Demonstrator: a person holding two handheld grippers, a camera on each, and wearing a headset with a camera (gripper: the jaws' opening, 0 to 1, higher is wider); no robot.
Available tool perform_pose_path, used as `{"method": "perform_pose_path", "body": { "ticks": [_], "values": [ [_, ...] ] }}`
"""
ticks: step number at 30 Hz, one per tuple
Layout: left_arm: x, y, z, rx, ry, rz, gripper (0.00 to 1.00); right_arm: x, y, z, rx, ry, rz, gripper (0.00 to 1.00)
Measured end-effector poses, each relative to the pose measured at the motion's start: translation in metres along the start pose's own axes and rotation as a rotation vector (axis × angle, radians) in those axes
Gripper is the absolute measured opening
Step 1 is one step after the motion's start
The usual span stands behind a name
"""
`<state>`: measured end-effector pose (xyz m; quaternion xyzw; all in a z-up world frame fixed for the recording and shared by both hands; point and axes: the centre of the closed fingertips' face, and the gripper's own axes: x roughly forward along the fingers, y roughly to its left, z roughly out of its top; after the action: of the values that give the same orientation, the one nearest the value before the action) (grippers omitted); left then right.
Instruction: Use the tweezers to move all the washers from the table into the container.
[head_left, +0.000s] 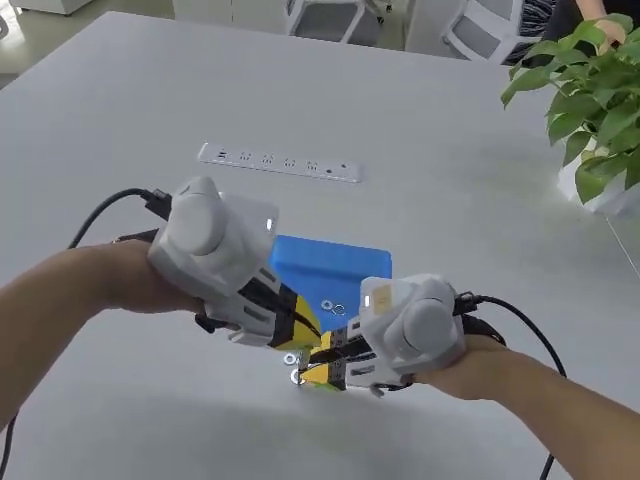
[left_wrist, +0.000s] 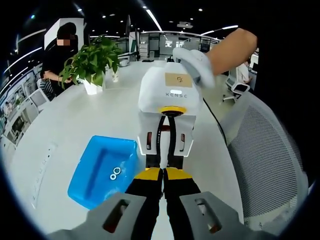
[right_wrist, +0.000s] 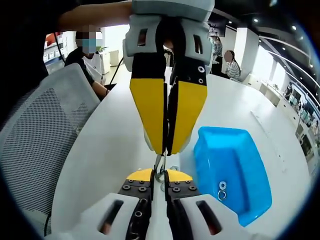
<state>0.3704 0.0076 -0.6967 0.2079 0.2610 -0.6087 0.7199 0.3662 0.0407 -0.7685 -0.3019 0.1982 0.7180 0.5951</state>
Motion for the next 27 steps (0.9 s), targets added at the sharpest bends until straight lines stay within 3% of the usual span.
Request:
{"method": "perform_pose_path", "body": {
  "ticks": [12, 27],
  "values": [
    [0.0016, -0.0032, 0.0012, -0.009, 0.005, -0.004, 0.06, -0.0003, -0.0003, -0.0015, 0.041, 0.004, -0.01, 0.07],
    [-0.0032, -0.0001, -0.0021, -0.016, 0.02, 0.025, 0.1, 0.0011, 0.0002, -0.0004, 0.085, -0.002, -0.013, 0.07]
  ]
}}
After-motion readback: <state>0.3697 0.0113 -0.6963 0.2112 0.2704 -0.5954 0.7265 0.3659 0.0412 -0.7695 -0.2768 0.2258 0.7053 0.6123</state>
